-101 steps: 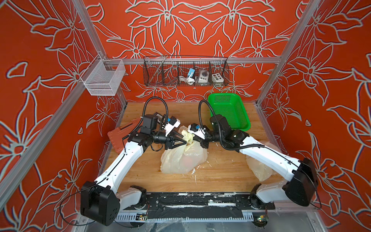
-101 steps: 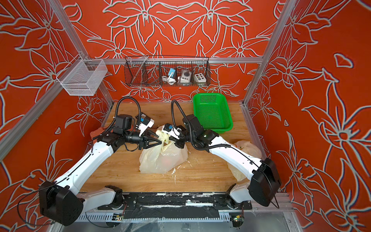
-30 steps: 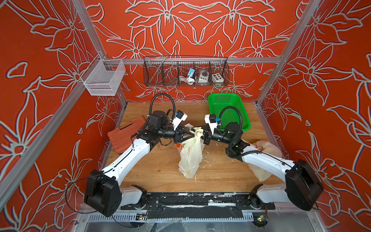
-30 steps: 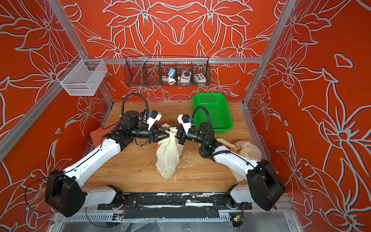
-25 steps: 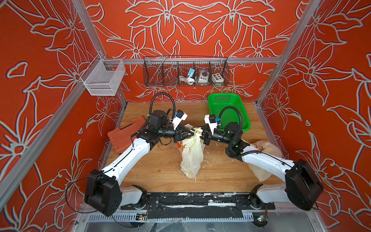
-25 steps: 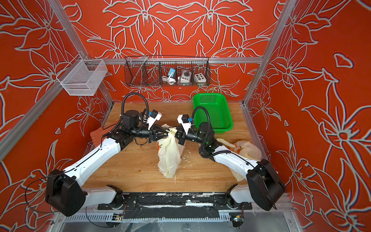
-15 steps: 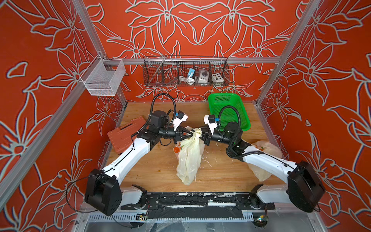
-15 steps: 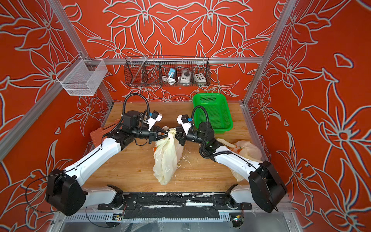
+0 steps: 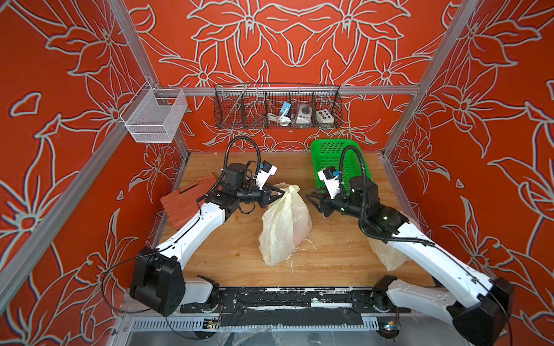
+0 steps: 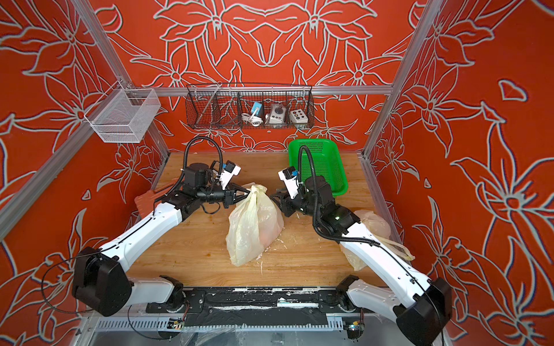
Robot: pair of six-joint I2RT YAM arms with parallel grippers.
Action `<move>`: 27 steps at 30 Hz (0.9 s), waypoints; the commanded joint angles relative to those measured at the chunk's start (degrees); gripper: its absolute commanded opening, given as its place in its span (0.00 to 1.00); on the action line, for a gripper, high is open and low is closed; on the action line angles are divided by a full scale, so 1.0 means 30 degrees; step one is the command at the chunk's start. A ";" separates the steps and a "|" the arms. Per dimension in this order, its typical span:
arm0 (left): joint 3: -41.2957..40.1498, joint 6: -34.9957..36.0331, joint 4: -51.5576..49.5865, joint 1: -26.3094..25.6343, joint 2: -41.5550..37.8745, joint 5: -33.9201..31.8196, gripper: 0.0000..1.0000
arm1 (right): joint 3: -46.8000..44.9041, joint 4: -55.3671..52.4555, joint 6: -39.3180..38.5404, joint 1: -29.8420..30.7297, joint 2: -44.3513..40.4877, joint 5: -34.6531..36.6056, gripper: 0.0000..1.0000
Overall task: Place the peach into a plastic bag & tie a knot
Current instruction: Tie the plastic bag at the center of the board.
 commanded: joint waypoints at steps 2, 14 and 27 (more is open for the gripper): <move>0.0882 -0.0875 0.0402 0.0081 0.0355 -0.1185 0.00 | 0.2812 -0.4769 0.0985 0.2362 0.0400 0.4527 0.56; 0.1053 -0.1511 0.0344 -0.0153 0.0359 -0.0954 0.00 | 0.7860 -0.5413 -0.1133 0.5360 0.5061 0.9623 0.77; 0.1038 -0.1570 0.0101 -0.0388 0.0286 -0.0753 0.00 | 0.8826 -0.4318 -0.1597 0.5390 0.6708 1.0228 0.55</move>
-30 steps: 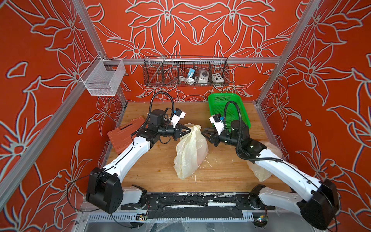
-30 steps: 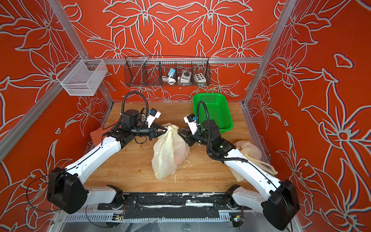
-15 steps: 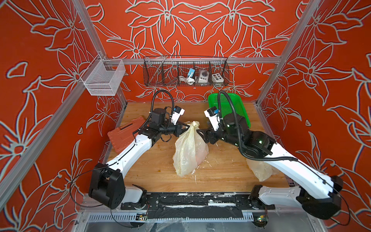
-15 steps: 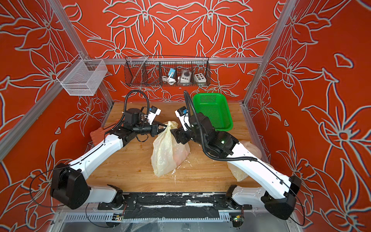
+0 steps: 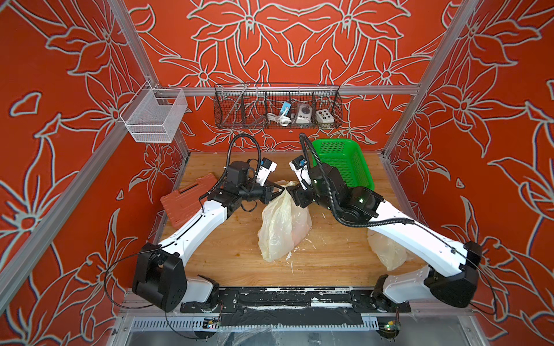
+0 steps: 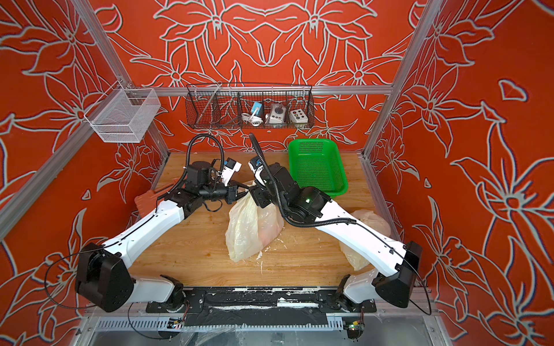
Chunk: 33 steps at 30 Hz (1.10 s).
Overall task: Place the peach into a plastic bag & tie a knot
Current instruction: Tie the plastic bag at the center of the board.
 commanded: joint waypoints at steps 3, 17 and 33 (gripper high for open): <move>0.0478 -0.0054 -0.0257 -0.0072 -0.0179 -0.0034 0.00 | 0.0384 0.0372 -0.0241 0.0101 0.0170 0.1070 0.29; -0.1105 -0.2920 -0.0865 0.4440 -0.2912 -0.0148 0.00 | -0.4468 0.0556 0.2095 -0.4755 -0.3175 0.0809 0.00; -0.4972 -0.4407 -0.2736 0.8946 -0.3693 -0.2628 0.00 | -0.9508 -0.0035 0.5480 -1.0142 -0.3377 0.1126 0.00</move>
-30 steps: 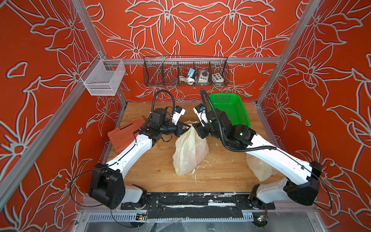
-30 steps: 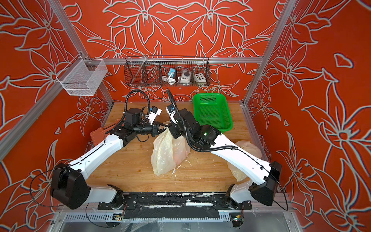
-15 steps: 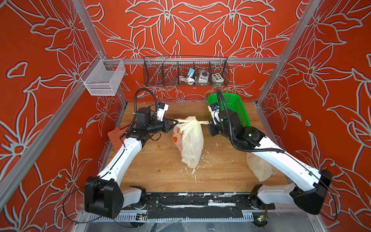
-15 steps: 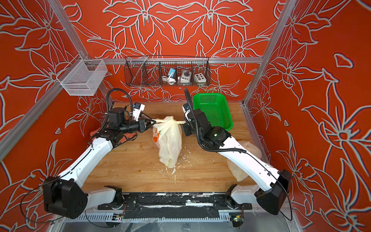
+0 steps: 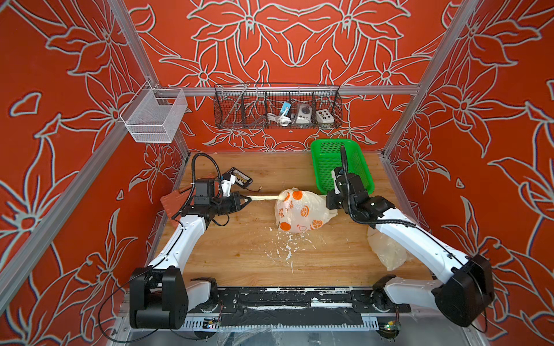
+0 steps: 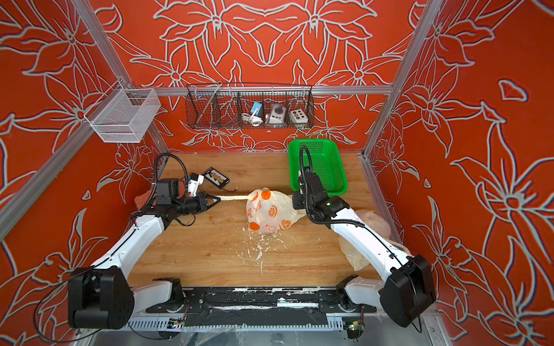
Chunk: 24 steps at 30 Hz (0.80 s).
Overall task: Place the peach into a plastic bag & tie a knot
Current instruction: Tie the plastic bag at the center of the board.
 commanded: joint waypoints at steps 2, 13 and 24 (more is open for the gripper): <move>0.0136 -0.0653 0.0448 0.1382 -0.0596 -0.2485 0.00 | -0.0395 -0.1908 0.0894 -0.1783 -0.0573 0.3274 0.00; 0.2584 0.0050 -0.1045 0.1353 -0.0619 -0.2454 0.00 | 0.0987 -0.1227 0.0954 -0.1959 -0.0532 0.1955 0.00; 0.2876 0.2619 -0.5214 -0.2536 -0.0709 -0.3465 0.65 | 0.2158 -0.3144 0.0296 -0.3984 0.0071 -0.2995 0.59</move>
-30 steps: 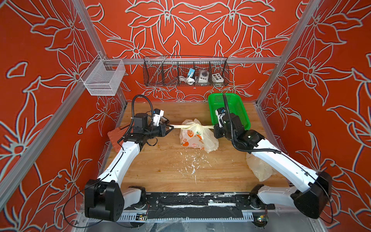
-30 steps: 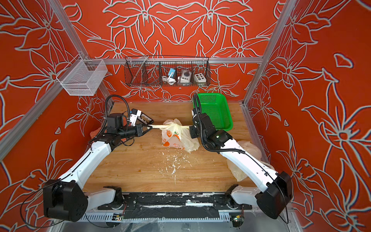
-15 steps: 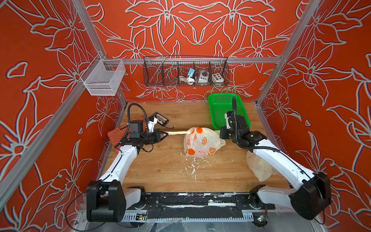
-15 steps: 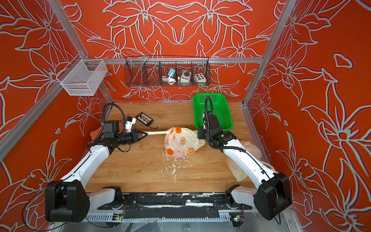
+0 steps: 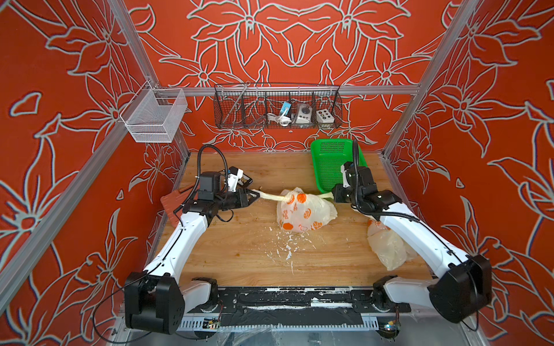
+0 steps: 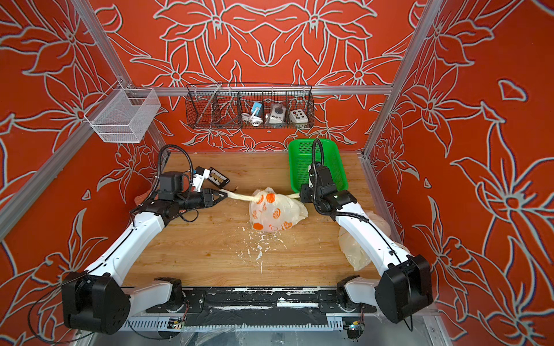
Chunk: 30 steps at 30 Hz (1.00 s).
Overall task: Place the peach into a plastic bag & tie a knot
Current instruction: Tie the plastic bag at the center of the board, then reset both arms
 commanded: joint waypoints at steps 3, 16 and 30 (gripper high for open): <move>0.0770 0.1239 -0.3322 0.1278 -0.2234 -0.7517 0.75 | 0.1157 -0.3069 0.0313 -0.3484 -0.2112 0.0587 0.67; -0.6231 0.2483 0.9730 0.2161 -0.3391 -1.8981 0.84 | -0.8441 0.9215 -0.6103 -0.5610 -0.3388 0.8954 0.97; -1.0380 0.4077 1.8377 0.3854 0.2491 -1.2937 0.84 | -1.1316 1.9531 -0.7201 -0.5614 0.2397 0.6328 0.97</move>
